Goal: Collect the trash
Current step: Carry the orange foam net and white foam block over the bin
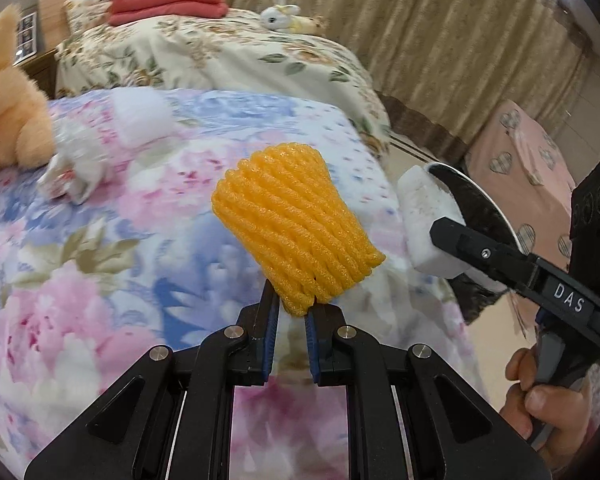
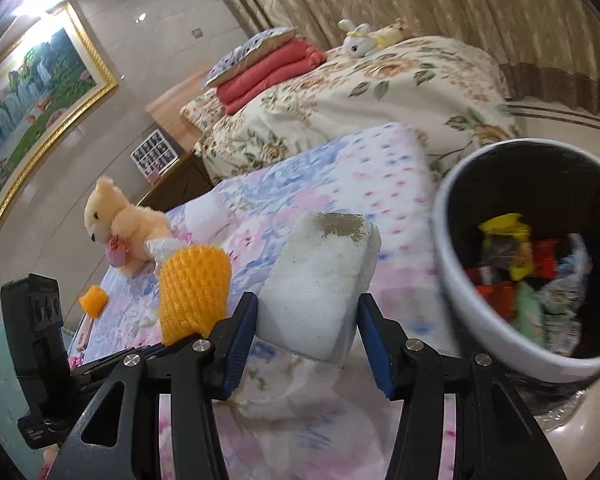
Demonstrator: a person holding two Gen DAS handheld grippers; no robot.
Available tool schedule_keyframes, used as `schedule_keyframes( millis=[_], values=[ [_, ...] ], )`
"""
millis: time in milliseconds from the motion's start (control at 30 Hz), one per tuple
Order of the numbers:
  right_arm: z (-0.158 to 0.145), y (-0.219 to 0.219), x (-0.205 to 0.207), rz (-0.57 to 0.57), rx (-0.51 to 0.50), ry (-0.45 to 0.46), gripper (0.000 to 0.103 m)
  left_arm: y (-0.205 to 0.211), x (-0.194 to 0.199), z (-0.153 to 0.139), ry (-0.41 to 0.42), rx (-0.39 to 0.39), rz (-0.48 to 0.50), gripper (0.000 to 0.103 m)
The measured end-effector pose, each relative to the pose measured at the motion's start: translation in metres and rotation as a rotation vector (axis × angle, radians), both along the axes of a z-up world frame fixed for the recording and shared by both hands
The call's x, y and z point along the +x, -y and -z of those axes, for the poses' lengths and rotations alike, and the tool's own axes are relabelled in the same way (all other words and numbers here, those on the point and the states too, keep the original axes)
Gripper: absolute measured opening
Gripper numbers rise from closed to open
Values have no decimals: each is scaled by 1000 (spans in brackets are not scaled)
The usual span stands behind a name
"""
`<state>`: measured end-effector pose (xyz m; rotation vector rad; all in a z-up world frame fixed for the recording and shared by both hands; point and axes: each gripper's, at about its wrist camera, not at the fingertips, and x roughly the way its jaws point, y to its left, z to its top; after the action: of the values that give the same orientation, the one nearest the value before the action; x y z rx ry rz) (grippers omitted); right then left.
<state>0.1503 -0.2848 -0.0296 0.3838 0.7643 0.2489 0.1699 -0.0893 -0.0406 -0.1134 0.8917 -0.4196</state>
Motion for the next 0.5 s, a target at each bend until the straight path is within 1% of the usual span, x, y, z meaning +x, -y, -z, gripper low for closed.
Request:
schedule_keyframes(
  millis=[267,500],
  values=[
    [-10,44,-25,76,4,22,52,41,-7,-9,1,-4,94,12],
    [-12,79,-39,148,8,30,52,79,-13,-16,8,2,169,12]
  ],
)
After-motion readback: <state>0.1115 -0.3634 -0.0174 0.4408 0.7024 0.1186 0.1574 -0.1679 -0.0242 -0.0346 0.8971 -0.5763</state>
